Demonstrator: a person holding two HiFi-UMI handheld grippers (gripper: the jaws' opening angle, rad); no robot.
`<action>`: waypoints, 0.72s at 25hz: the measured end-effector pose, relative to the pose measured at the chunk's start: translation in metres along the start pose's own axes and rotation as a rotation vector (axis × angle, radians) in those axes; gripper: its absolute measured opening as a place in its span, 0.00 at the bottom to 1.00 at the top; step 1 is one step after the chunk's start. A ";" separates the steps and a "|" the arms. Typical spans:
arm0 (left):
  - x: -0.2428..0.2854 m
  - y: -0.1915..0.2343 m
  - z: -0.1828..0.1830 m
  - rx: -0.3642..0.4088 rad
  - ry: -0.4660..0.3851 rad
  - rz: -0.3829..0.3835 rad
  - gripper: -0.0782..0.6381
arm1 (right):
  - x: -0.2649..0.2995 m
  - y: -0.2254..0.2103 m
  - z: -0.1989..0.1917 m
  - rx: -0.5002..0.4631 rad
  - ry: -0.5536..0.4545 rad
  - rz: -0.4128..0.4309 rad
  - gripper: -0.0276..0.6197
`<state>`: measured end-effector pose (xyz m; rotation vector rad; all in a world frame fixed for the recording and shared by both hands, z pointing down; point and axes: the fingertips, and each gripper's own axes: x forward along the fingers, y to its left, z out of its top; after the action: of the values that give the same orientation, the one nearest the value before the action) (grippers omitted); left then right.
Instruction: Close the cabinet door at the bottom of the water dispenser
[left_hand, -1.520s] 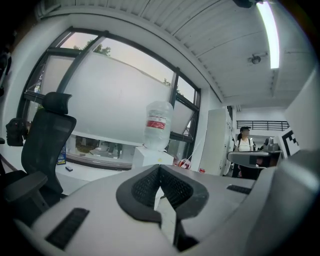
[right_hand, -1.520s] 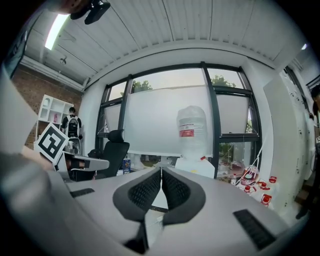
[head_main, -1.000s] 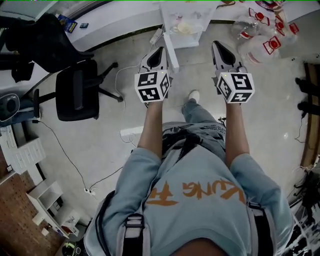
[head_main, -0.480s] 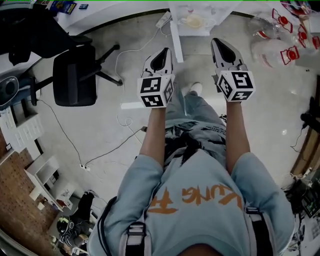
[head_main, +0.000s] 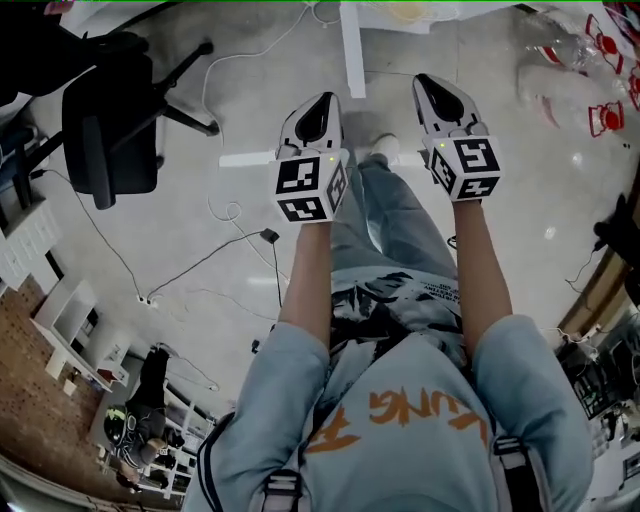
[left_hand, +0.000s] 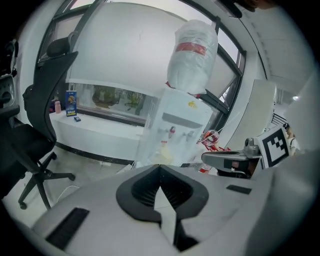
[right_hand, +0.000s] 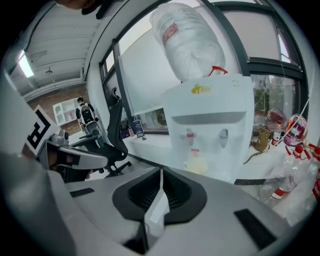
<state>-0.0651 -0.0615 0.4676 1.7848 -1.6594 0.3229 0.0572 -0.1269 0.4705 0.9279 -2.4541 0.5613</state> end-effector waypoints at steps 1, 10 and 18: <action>0.004 0.003 -0.006 -0.004 0.003 -0.001 0.14 | 0.008 0.002 -0.009 -0.010 0.018 0.011 0.09; 0.031 0.037 -0.068 -0.078 0.050 0.046 0.14 | 0.072 0.019 -0.084 -0.064 0.177 0.111 0.09; 0.050 0.059 -0.111 -0.092 0.095 0.037 0.14 | 0.111 0.031 -0.140 -0.081 0.266 0.167 0.13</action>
<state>-0.0841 -0.0306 0.5982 1.6475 -1.6162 0.3377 -0.0015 -0.0892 0.6386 0.5788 -2.3057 0.5958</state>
